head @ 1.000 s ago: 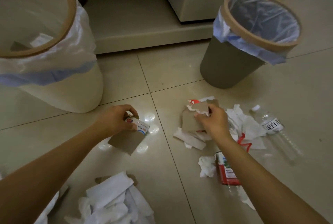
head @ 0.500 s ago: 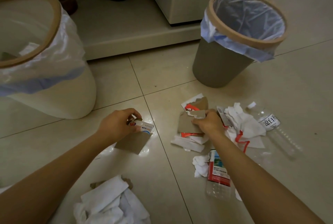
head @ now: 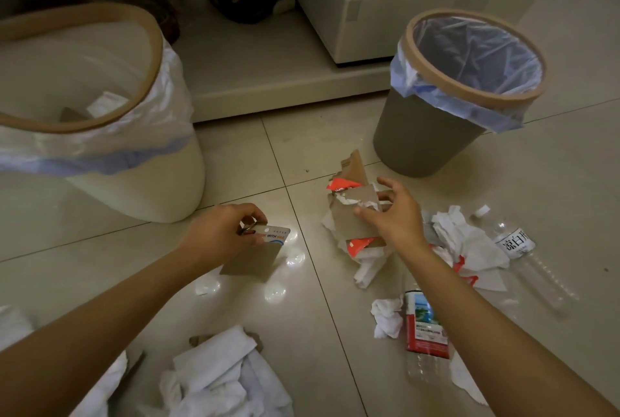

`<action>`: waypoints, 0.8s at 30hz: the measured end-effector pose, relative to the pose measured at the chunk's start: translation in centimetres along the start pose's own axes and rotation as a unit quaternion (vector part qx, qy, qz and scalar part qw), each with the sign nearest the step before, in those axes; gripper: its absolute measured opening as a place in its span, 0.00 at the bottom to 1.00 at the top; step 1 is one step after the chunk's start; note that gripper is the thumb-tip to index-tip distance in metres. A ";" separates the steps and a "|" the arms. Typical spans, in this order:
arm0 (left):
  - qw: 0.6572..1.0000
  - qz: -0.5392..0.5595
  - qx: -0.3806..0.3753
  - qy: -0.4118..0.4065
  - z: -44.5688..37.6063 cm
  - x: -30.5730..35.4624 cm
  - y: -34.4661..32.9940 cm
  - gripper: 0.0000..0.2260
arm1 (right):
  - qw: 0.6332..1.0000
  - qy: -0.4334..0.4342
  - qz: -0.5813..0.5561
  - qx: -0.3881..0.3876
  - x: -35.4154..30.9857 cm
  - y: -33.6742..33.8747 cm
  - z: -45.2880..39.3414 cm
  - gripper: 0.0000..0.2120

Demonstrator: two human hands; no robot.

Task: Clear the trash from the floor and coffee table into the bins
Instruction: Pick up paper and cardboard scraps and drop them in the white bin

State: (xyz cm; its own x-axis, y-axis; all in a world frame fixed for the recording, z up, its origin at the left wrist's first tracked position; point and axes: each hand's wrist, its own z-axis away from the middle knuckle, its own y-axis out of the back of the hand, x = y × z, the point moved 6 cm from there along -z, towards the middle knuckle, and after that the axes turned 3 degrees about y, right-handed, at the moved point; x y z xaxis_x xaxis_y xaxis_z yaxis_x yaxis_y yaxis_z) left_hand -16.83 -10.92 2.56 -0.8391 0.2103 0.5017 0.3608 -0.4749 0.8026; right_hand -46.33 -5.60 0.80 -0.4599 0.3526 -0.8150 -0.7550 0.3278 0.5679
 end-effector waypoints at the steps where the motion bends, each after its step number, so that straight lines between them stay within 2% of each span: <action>1: 1.000 0.003 0.003 -0.001 0.3 -0.1 0.5 0.10 | 1.000 0.010 -0.001 -0.007 -0.7 0.0 0.1 0.31; 7: 0.998 0.008 0.050 -0.021 2.1 -0.4 3.7 0.08 | 0.996 0.075 -0.037 -0.031 -5.7 0.2 1.9 0.21; 11: 0.995 -0.021 0.095 -0.035 3.6 -0.2 6.6 0.09 | 0.989 0.114 -0.069 -0.062 -9.6 0.0 3.3 0.23; 16: 0.978 -0.057 0.178 -0.095 6.4 1.3 11.5 0.11 | 0.979 0.158 -0.093 -0.090 -15.3 -0.4 5.1 0.24; 20: 0.964 -0.024 0.240 -0.114 8.8 1.9 16.1 0.11 | 0.969 0.196 -0.094 -0.113 -20.1 -0.8 6.2 0.23; 24: 0.950 0.069 0.298 -0.069 10.3 0.3 20.6 0.11 | 0.962 0.228 -0.101 -0.116 -24.3 -1.4 6.8 0.24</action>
State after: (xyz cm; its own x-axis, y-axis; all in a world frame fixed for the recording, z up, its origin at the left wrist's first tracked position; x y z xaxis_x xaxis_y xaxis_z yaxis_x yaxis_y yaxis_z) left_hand -5.45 -11.85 22.63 -0.7209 0.3108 0.6194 0.6637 0.0526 0.7461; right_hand -30.94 -8.70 20.63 -0.4110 -0.1349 -0.9016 -0.9096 0.1271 0.3956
